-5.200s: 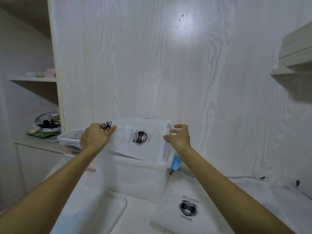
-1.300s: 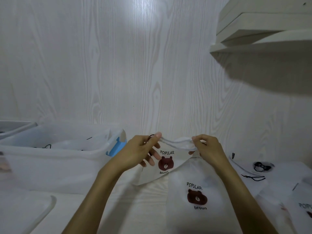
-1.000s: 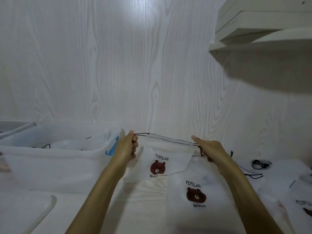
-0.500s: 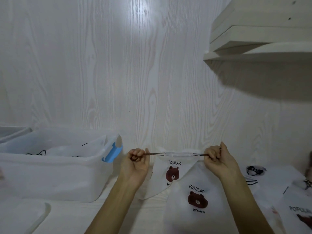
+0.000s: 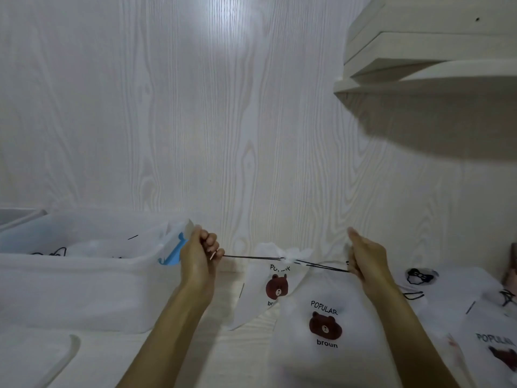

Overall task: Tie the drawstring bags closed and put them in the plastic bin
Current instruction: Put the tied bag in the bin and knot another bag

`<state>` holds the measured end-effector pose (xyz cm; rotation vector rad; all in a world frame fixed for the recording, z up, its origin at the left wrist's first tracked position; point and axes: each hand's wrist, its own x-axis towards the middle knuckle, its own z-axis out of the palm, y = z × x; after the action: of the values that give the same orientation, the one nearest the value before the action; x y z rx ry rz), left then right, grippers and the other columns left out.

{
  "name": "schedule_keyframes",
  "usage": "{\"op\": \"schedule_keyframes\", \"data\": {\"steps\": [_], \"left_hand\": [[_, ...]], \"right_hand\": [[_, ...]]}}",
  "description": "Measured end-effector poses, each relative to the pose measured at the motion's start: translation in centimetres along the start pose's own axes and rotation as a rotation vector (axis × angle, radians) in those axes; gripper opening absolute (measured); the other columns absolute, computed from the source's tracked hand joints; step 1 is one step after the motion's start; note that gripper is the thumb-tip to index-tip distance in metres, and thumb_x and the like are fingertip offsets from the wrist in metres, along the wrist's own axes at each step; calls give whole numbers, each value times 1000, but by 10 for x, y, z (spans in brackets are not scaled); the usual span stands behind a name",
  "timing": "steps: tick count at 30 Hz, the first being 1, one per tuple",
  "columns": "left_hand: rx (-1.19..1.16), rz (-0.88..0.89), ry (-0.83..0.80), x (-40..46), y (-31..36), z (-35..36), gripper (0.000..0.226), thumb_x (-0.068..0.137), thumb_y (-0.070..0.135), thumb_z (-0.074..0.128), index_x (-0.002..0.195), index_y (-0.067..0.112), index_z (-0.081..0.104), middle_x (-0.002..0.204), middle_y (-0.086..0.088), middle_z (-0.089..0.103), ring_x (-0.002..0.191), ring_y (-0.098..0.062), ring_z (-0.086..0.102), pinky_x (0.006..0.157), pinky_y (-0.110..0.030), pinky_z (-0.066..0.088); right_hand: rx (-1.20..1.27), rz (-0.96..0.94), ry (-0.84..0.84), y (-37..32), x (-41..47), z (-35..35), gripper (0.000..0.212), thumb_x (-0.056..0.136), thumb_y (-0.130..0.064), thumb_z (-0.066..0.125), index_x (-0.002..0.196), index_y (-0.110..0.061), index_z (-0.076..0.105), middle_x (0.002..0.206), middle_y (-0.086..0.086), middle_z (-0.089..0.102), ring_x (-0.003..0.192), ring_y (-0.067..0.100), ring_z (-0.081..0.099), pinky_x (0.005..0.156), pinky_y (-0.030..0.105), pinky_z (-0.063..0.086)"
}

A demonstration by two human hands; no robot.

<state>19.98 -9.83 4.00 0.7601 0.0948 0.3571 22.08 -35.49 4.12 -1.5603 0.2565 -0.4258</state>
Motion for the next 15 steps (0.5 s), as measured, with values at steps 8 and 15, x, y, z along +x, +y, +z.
{"op": "schedule_keyframes", "data": {"steps": [8, 15], "left_hand": [[638, 55, -53, -3, 7, 6, 37, 100, 20, 41, 67, 9, 52, 70, -2, 62, 62, -14, 56, 70, -30, 53], [1782, 387, -8, -19, 26, -3, 42, 94, 50, 44, 114, 14, 53, 102, -1, 61, 92, -20, 57, 69, -27, 37]], "right_hand": [[-962, -60, -392, -40, -19, -8, 55, 98, -44, 38, 98, 3, 67, 106, 17, 65, 94, 25, 62, 89, 35, 45], [-721, -60, -548, -28, -41, 32, 55, 89, -57, 47, 103, -6, 64, 101, 1, 68, 59, 6, 62, 55, 19, 43]]}}
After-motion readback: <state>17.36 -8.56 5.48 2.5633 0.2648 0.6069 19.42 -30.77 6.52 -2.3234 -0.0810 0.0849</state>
